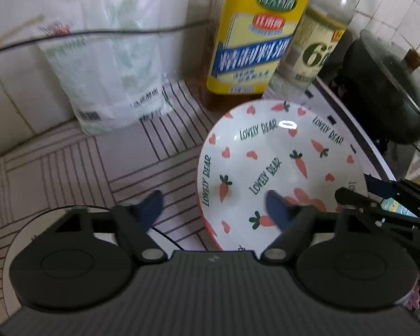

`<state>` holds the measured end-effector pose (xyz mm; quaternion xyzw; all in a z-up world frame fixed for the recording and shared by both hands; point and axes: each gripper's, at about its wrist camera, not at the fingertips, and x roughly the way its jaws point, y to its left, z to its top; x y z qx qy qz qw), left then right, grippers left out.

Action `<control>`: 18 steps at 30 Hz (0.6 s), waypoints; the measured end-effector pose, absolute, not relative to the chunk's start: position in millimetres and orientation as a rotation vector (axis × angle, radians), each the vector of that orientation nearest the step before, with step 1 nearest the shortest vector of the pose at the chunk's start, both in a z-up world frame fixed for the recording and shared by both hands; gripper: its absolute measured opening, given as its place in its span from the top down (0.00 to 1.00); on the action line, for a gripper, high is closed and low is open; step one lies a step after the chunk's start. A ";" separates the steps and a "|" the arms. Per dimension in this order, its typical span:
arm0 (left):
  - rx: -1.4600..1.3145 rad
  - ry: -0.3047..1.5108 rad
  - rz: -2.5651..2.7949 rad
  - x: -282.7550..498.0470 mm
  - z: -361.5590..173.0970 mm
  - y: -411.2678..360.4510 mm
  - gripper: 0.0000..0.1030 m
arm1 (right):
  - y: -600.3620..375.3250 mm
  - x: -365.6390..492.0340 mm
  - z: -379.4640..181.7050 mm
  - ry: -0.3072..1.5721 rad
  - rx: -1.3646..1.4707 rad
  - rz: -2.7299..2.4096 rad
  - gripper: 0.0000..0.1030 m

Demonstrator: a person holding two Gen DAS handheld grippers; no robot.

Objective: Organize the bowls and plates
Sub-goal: 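Close both grippers on the rim of the pink bunny plate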

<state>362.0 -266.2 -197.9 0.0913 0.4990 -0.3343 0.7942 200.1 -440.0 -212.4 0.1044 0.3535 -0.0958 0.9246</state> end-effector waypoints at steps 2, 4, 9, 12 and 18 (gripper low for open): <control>0.208 1.099 -0.722 363.2 -203.3 -267.3 0.47 | -444.7 202.9 -215.8 0.741 0.251 -0.182 0.59; 0.217 1.112 -0.742 360.6 -210.3 -269.6 0.58 | -447.8 203.2 -218.2 0.744 0.270 -0.185 0.67; 0.219 1.077 -0.730 351.3 -215.8 -272.0 0.67 | -459.8 200.8 -223.7 0.741 0.342 -0.170 0.78; 0.201 1.082 -0.709 352.3 -215.7 -273.9 0.68 | -459.4 201.1 -224.8 0.735 0.351 -0.171 0.78; 0.170 1.119 -0.675 354.4 -207.9 -269.4 0.69 | -457.8 197.0 -221.6 0.720 0.364 -0.168 0.81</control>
